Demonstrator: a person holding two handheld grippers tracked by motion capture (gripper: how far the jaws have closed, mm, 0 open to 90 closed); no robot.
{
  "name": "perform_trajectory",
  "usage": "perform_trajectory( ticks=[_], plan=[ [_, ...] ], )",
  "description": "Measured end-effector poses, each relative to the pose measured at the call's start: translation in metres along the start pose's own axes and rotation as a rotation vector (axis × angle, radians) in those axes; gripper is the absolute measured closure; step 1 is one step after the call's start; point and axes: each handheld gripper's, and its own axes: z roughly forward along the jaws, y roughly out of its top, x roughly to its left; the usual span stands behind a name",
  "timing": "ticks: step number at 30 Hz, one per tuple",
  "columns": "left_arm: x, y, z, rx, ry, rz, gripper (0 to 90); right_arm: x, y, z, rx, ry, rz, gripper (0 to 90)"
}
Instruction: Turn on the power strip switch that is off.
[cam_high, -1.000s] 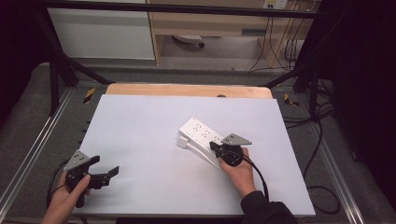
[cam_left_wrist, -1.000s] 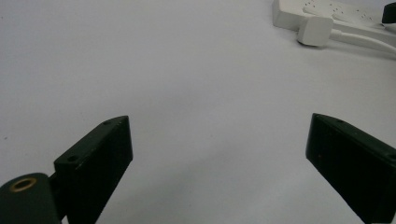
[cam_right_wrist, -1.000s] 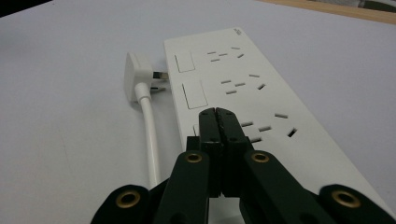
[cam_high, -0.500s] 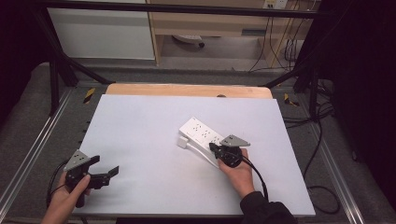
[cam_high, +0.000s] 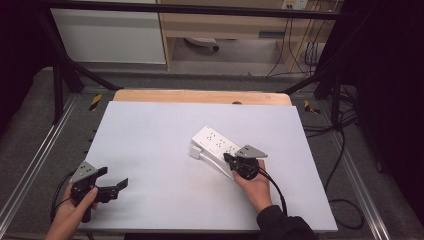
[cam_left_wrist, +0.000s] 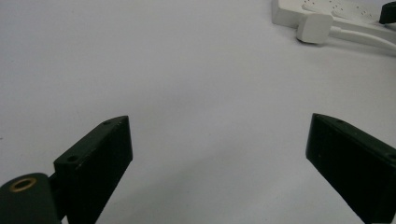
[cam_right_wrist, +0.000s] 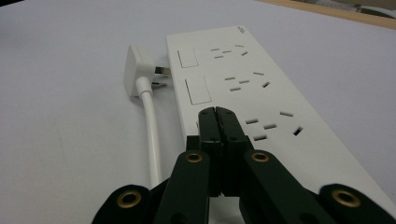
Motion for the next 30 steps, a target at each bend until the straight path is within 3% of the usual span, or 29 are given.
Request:
perform_trajectory(
  ticks=[30],
  plan=[
    [0.0006, -0.0006, 0.0002, 0.003, 0.001, -0.001, 7.3, -0.0012, 0.0003, 0.0014, 0.0, 0.011, 0.013, 90.0]
  ],
)
